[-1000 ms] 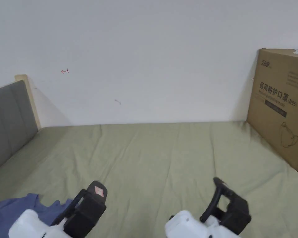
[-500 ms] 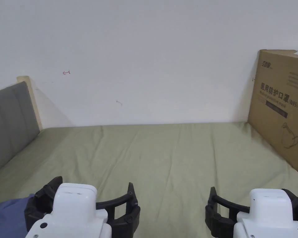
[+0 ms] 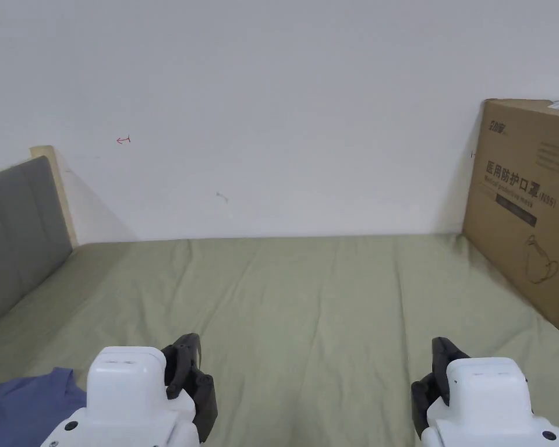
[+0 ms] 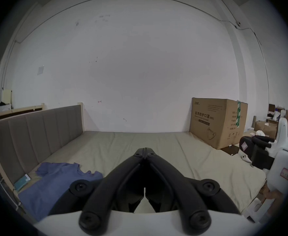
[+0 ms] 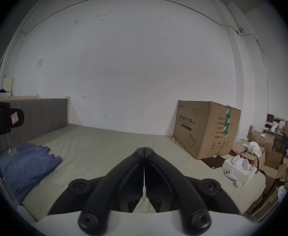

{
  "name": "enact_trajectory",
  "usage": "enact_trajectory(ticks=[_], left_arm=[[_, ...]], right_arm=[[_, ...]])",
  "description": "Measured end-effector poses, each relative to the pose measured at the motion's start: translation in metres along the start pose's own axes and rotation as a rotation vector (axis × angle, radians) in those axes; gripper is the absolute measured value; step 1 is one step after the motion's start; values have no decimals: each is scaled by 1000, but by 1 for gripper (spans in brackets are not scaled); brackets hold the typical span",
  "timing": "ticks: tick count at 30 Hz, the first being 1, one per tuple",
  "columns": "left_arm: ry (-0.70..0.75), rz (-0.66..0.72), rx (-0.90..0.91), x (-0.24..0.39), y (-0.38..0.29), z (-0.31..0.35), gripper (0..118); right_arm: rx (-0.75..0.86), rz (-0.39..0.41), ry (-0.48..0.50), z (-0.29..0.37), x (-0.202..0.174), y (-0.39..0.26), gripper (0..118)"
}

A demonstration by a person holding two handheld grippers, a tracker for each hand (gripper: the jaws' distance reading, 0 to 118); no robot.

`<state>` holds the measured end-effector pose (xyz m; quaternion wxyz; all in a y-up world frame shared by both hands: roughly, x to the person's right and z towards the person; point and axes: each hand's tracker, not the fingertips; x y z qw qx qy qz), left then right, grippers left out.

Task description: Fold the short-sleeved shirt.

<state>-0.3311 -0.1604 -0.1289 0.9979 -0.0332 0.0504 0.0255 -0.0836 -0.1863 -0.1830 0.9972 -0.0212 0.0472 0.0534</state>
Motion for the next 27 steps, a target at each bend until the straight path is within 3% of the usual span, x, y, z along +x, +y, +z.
enact_trajectory(ticks=[15, 18, 22, 27], left_arm=[[39, -46, 11, -4, 8, 2, 0], [119, -47, 25, -20, 14, 15, 0], [286, -39, 34, -52, 20, 43, 0], [488, -38, 32, -91, 24, 83, 0]], right_arm=[[-23, -30, 69, -13, -6, 13, 0], [-26, -81, 179, -20, -23, 20, 0], [2, -46, 319, -25, -65, 30, 0], [-17, -89, 504, -18, -120, 42, 0]])
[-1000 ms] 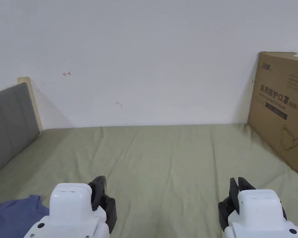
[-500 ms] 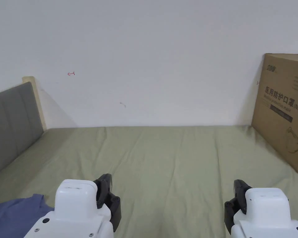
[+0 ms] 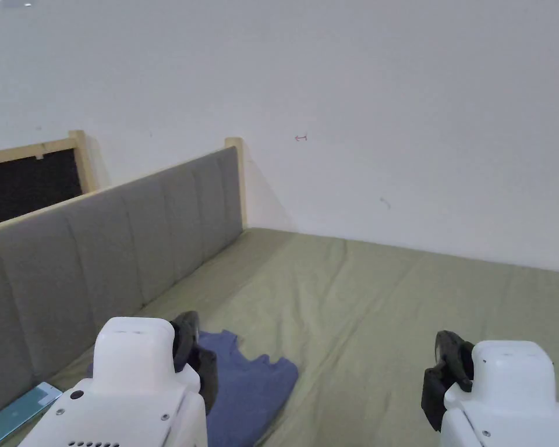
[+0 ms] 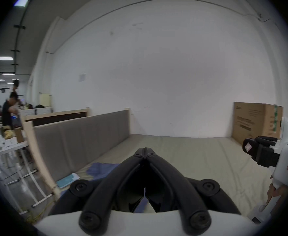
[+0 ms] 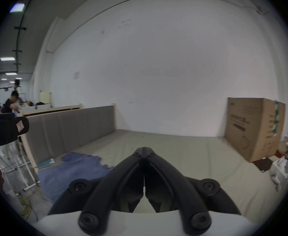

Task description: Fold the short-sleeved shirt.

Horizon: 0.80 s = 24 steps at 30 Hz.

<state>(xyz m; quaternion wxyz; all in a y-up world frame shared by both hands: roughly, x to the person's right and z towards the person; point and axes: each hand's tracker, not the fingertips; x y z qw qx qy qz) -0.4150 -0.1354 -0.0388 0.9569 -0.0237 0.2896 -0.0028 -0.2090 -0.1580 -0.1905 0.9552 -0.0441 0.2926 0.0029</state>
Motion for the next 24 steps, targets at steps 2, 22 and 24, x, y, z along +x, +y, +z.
enact_trajectory(ticks=[2, 22, 24], left_arm=[[53, -9, -4, -15, -2, 5, 0], [69, 63, -737, -69, -182, -224, 0], [62, 29, -818, -72, -203, -246, 0]], right_arm=[[-10, 32, 38, -3, -22, 1, 0], [-190, 99, 56, -37, -35, -34, 0], [-214, 93, 48, -44, -32, -38, 0]])
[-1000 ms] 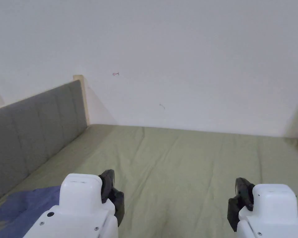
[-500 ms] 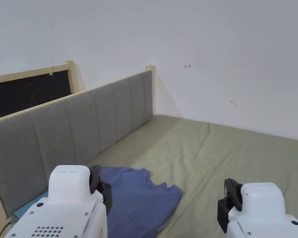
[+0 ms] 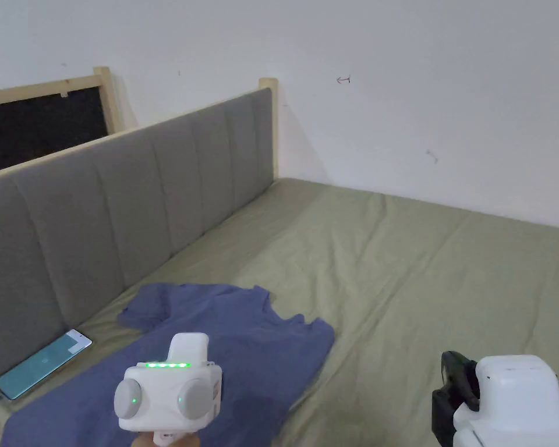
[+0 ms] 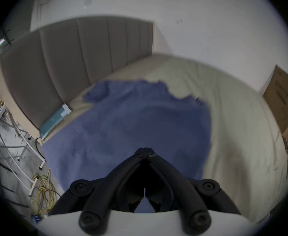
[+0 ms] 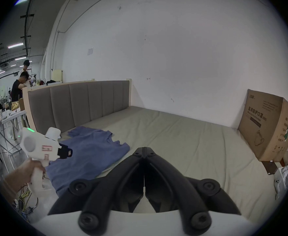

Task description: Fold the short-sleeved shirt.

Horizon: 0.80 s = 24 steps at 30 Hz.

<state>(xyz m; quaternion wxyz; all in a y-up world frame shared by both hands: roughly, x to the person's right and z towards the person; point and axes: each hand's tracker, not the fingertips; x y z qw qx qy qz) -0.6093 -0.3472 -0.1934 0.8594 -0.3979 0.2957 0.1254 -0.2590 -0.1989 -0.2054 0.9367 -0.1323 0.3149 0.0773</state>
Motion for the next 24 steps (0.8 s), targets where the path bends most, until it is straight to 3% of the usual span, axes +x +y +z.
enact_trajectory(ticks=[2, 3, 5, 6, 12, 13, 15, 17, 19, 20, 24], left_arm=[[0, 21, -43, -2, 4, -20, 0], [-26, 32, -61, -4, 8, -26, 18], [-61, 56, -97, -7, 15, -32, 85], [-84, 80, -77, -8, 19, -34, 101], [-33, 57, -92, 0, 42, -71, 108], [-47, 32, -147, 3, 41, -83, 106], [-75, 2, -280, 6, 28, -106, 90], [-29, -11, -184, 10, 27, -95, 79], [-13, 3, -158, 6, 32, -87, 15], [30, -10, -153, 6, 33, -82, 3], [-26, 45, -186, -7, 31, -85, 3]], right_arm=[[-21, 1, -9, -9, 2, -3, 0], [-35, 4, -17, -14, 3, -4, 0], [-55, 9, -21, -21, 5, -6, 0], [-65, 11, -21, -25, 6, -7, 0], [-119, 36, -28, -40, 10, -16, 0], [-129, 42, -29, -42, 11, -18, 0], [-146, 46, -36, -45, 14, -23, 0], [-168, 36, -41, -49, 18, -26, 0], [-183, 11, -40, -53, 22, -30, 0], [-191, -3, -40, -55, 23, -31, 0], [-203, -34, -24, -58, 32, -38, 0]])
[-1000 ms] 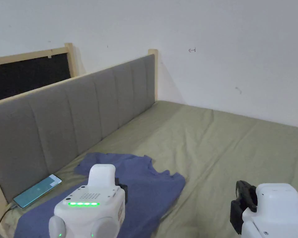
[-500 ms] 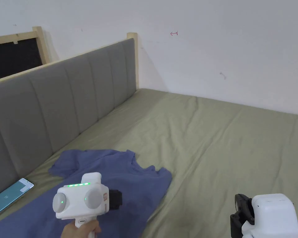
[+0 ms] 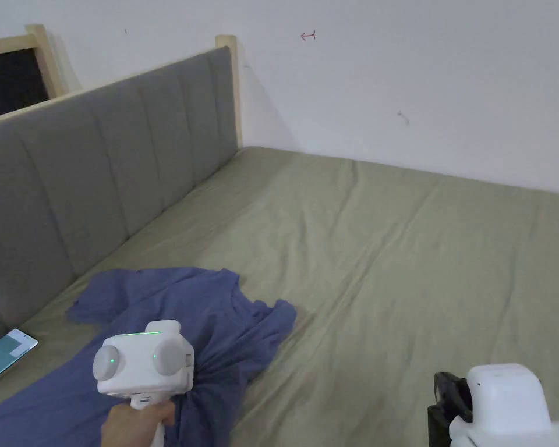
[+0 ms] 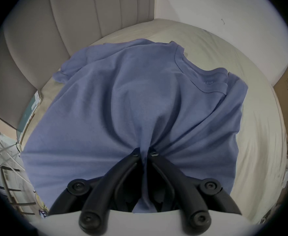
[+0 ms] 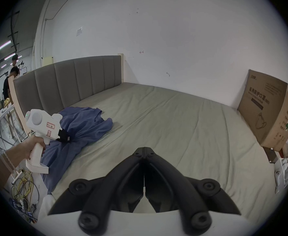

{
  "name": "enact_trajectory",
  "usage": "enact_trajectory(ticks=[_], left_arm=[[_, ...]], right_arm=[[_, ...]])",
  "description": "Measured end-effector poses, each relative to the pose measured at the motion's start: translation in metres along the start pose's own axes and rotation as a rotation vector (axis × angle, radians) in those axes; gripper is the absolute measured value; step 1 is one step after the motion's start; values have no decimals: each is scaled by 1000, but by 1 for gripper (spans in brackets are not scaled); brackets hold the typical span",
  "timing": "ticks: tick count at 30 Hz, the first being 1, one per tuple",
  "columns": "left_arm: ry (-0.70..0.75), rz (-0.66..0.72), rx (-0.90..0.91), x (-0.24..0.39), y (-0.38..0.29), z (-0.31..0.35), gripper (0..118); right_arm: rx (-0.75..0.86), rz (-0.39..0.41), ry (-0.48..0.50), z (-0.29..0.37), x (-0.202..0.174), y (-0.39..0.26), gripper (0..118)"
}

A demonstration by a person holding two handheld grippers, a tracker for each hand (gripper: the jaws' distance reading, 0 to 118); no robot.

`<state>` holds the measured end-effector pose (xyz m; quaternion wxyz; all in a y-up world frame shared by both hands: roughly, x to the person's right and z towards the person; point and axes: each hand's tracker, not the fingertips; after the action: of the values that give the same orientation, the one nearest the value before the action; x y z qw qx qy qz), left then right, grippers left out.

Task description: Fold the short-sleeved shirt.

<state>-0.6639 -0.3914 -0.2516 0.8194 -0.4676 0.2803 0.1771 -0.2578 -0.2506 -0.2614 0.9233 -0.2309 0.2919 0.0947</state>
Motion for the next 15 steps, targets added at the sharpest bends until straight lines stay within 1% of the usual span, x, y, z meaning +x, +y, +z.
enact_trajectory(ticks=[4, 5, 7, 11, 15], left_arm=[[-44, 70, -10, -6, 6, 14, 3], [-86, 103, -3, -10, 7, 21, 3], [-126, 143, 26, -19, 8, 34, 3], [-201, 99, 94, -4, 24, 74, 3], [-293, 41, 157, 42, 41, 107, 3]], right_arm=[[-7, 18, -10, 0, 7, -5, 0], [-5, 8, -10, 1, 11, -6, 0], [-5, -15, -8, 4, 18, -7, 0], [13, -36, -41, 15, 33, -6, 0], [43, -71, -92, 34, 54, -5, 0]])
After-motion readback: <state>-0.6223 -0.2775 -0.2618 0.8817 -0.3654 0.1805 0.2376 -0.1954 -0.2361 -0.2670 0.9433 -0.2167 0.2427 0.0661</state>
